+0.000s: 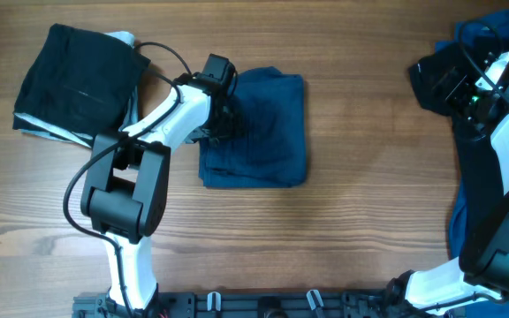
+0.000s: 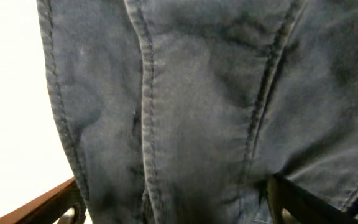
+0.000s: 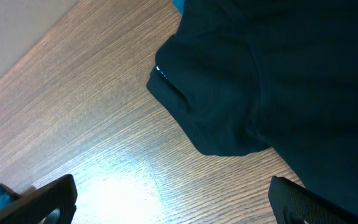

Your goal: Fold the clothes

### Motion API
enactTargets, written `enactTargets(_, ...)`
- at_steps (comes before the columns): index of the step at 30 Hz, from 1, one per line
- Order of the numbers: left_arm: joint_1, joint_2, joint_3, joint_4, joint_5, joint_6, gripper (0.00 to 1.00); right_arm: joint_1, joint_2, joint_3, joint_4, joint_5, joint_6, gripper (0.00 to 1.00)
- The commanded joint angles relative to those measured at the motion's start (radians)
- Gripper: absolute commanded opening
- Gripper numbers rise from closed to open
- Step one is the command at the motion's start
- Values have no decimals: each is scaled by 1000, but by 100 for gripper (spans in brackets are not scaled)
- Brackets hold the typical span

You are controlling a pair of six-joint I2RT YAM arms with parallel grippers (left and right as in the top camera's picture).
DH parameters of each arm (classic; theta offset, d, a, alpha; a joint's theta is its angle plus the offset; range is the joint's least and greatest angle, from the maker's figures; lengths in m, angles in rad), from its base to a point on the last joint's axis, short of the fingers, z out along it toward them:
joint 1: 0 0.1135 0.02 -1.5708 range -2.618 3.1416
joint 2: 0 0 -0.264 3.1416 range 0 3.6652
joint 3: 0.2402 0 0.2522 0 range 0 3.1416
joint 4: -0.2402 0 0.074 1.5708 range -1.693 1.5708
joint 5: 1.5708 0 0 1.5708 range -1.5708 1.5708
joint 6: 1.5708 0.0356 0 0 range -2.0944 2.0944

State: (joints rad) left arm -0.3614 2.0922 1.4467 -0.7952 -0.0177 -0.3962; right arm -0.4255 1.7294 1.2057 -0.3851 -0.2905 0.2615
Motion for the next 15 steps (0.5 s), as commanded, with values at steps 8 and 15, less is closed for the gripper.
enactTargets(8,-5,53,-15,0,-3,-12,4,0,-2,3,3,6,7,99)
enactTargets(15,-3,-72,172,-5,-93,-1,4,0,-2,3,3,6,7,100)
